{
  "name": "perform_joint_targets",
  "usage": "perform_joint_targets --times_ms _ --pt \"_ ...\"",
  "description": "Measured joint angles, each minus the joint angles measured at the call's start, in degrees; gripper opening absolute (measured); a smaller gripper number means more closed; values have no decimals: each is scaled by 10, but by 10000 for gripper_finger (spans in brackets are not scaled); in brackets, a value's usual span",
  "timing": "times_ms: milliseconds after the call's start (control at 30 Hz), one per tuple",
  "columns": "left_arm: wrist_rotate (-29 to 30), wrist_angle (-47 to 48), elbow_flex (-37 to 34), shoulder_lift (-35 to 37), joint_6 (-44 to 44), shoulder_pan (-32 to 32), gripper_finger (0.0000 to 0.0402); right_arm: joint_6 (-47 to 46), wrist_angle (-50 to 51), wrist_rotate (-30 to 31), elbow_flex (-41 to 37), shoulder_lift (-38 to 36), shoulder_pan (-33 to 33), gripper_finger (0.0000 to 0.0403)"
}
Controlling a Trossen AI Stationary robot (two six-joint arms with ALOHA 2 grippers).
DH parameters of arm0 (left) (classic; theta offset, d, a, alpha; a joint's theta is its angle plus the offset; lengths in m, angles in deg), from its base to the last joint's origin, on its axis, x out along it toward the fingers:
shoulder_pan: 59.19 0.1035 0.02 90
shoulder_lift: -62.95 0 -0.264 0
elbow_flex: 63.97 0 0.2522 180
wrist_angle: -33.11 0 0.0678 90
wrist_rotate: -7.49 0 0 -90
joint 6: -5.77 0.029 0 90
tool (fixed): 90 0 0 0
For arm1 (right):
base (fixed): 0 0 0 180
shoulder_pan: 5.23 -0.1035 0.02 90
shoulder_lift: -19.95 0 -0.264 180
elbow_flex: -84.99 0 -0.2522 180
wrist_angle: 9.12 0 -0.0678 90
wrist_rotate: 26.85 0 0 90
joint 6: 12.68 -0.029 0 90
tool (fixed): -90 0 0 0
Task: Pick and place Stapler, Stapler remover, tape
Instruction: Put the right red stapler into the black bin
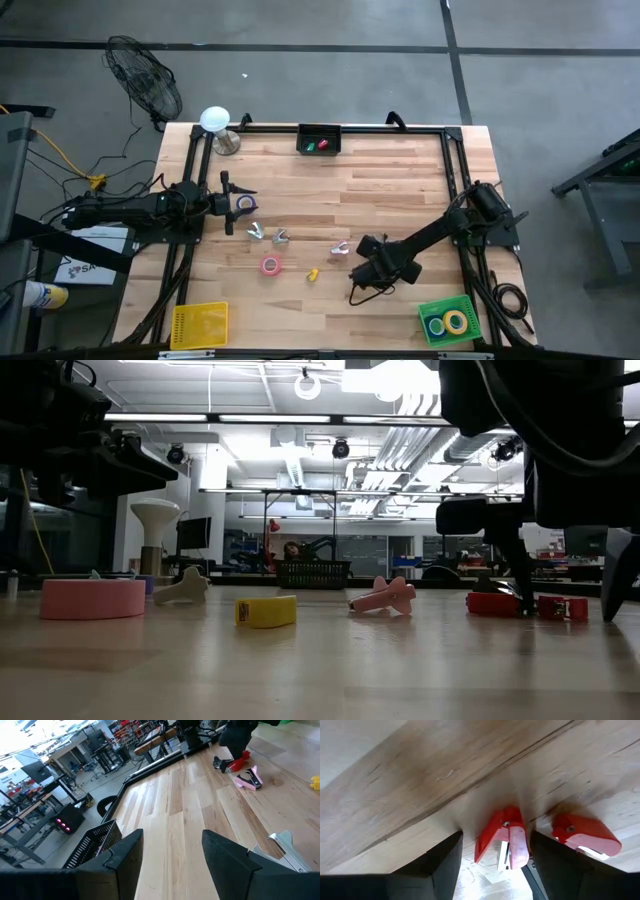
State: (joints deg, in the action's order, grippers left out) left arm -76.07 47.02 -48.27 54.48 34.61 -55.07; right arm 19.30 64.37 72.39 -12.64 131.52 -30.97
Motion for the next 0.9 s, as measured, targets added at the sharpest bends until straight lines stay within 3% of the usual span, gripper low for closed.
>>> perform_joint_targets --times_ms 367,667,900 --pt "0 0 0 0 0 0 197 -17 2 -9 -1 1 14 142" --pt "0 0 0 0 0 0 197 -92 1 -13 -1 1 16 90" --pt "0 0 0 0 0 0 197 -169 4 -9 25 5 18 80"
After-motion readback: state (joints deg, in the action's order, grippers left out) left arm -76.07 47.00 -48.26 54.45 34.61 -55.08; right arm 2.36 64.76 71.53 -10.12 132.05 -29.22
